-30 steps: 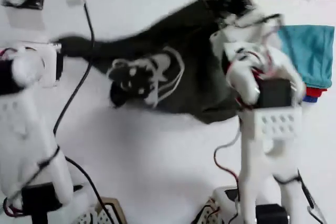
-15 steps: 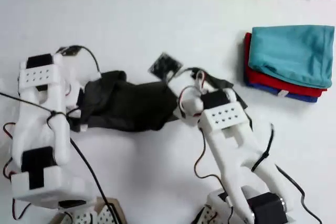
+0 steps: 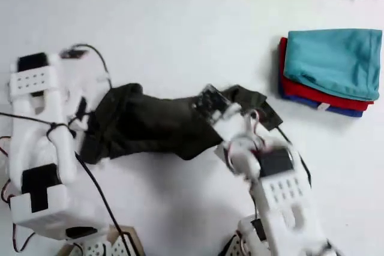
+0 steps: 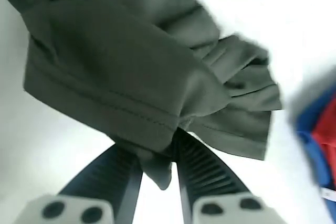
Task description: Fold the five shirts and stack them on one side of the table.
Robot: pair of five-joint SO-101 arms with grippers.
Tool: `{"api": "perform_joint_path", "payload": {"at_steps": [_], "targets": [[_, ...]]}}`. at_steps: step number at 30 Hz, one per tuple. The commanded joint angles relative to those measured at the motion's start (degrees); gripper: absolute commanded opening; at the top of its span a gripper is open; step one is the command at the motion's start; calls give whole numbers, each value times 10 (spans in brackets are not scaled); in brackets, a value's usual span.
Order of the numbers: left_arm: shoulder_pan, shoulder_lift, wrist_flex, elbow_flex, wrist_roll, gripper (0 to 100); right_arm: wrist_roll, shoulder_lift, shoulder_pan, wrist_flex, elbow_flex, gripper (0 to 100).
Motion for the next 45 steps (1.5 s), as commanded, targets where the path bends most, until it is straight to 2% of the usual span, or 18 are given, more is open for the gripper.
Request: {"api": "perform_joint_path", "payload": {"at_steps": [1, 5, 8, 14, 18, 24, 30, 33, 39, 45], "targets": [[-17, -6, 15, -62, -5, 209, 2, -153, 6, 13, 36, 25], [13, -6, 15, -78, -5, 209, 2, -241, 6, 16, 122, 72], [76, -7, 16, -72, -3, 207, 5, -277, 6, 3, 183, 103], [233, -4, 15, -68, -3, 207, 5, -298, 7, -69, 276, 91], [277, -2, -9, -42, -7, 207, 5, -300, 7, -74, 300, 91], [223, -1, -119, 87, -60, 207, 5, -301, 7, -76, 339, 91], [189, -2, -211, 201, -64, 207, 5, -302, 7, -103, 388, 91], [132, -2, -236, 208, -76, 207, 4, -302, 12, -116, 398, 91], [-13, -1, -296, 211, -177, 207, 1, -302, 36, -116, 402, 91], [-76, -5, -314, 205, -194, 207, 1, -302, 36, -116, 402, 91]]}}
